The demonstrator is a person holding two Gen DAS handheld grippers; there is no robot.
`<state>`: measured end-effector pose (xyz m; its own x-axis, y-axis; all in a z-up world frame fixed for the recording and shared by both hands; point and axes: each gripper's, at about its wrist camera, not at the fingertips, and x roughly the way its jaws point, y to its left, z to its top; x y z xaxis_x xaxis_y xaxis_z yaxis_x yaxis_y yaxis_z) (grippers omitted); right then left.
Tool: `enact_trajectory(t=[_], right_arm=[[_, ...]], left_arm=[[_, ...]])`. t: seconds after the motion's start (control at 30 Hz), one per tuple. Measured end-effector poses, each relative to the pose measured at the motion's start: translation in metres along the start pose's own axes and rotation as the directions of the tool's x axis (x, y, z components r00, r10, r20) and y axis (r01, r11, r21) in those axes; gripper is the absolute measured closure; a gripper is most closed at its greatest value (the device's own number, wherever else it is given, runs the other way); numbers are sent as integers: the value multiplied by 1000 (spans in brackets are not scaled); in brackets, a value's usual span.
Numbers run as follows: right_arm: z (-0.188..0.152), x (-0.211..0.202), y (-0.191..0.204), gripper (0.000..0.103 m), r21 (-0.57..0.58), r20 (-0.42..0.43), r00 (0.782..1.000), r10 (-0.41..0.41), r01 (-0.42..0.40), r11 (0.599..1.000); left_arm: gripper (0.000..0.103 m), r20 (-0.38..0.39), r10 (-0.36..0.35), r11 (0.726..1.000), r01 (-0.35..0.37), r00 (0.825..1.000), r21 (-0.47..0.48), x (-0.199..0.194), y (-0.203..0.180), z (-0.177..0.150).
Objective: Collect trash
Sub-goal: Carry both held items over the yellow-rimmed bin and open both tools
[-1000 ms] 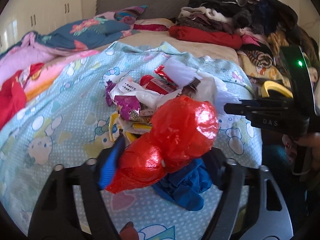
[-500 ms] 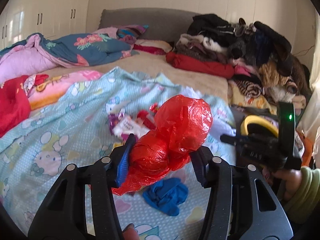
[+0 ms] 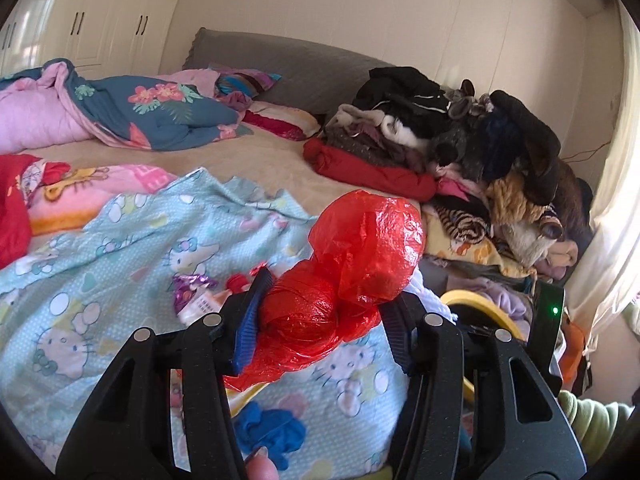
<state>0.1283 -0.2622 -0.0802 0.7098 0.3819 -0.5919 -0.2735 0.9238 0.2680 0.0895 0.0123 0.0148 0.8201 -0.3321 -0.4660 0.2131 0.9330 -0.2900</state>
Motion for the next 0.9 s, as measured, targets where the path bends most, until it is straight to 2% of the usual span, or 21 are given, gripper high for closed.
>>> enact_trajectory(t=[0.2, 0.43, 0.7, 0.9], right_arm=[[2, -19, -28, 78, 46, 29, 999, -40, 39, 998], [-3, -43, -65, 78, 124, 50, 994, -95, 88, 988], [-7, -67, -104, 78, 192, 54, 988, -142, 129, 973], [-7, -74, -130, 78, 225, 25, 988, -152, 143, 964]], left_arm=[[59, 2, -32, 999, 32, 999, 25, 8, -23, 6], [59, -53, -120, 992, 122, 991, 41, 31, -60, -2], [59, -110, -205, 973, 214, 973, 85, 58, -113, -16], [59, -147, -254, 958, 270, 956, 100, 75, -143, -25]])
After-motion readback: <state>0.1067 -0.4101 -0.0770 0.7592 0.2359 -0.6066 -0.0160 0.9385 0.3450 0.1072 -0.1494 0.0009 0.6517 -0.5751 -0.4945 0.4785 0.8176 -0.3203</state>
